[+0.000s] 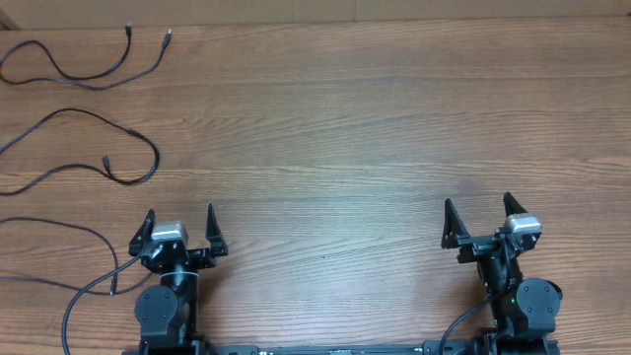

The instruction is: Untangle cables

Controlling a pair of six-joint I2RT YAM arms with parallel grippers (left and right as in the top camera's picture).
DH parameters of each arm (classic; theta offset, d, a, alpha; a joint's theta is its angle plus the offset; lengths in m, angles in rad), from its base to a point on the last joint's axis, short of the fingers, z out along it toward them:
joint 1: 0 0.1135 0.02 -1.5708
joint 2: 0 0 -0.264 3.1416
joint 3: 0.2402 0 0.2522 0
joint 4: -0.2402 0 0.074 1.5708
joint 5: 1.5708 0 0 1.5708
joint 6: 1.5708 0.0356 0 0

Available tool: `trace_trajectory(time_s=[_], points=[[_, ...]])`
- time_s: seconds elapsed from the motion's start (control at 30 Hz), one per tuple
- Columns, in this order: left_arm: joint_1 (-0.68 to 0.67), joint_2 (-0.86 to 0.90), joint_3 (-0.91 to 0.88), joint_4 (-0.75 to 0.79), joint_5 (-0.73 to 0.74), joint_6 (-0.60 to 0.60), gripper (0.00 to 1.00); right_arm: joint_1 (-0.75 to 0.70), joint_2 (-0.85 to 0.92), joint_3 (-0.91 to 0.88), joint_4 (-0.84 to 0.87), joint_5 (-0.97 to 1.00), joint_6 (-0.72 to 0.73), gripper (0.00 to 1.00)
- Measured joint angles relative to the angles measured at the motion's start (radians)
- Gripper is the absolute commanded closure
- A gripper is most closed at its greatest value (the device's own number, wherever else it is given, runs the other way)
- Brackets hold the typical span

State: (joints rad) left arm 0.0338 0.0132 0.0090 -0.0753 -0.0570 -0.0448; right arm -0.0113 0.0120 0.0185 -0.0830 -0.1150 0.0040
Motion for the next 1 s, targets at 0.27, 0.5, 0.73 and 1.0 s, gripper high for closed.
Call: trace_trajectory(time_s=[0.27,0.5,0.73,1.0], points=[[0.000,0.000,0.000,0.000,0.000,0.000,0.01,0.000,0.000,0.000,0.000,0.004,-0.001,0.00],[0.000,0.000,0.000,0.000,0.000,0.000,0.01,0.000,0.000,0.000,0.000,0.004,-0.016,0.00],[0.000,0.000,0.000,0.000,0.000,0.000,0.00,0.000,0.000,0.000,0.000,0.006,-0.031,0.00],[0.000,0.000,0.000,0.000,0.000,0.000,0.00,0.000,0.000,0.000,0.001,0.008,-0.031,0.00]])
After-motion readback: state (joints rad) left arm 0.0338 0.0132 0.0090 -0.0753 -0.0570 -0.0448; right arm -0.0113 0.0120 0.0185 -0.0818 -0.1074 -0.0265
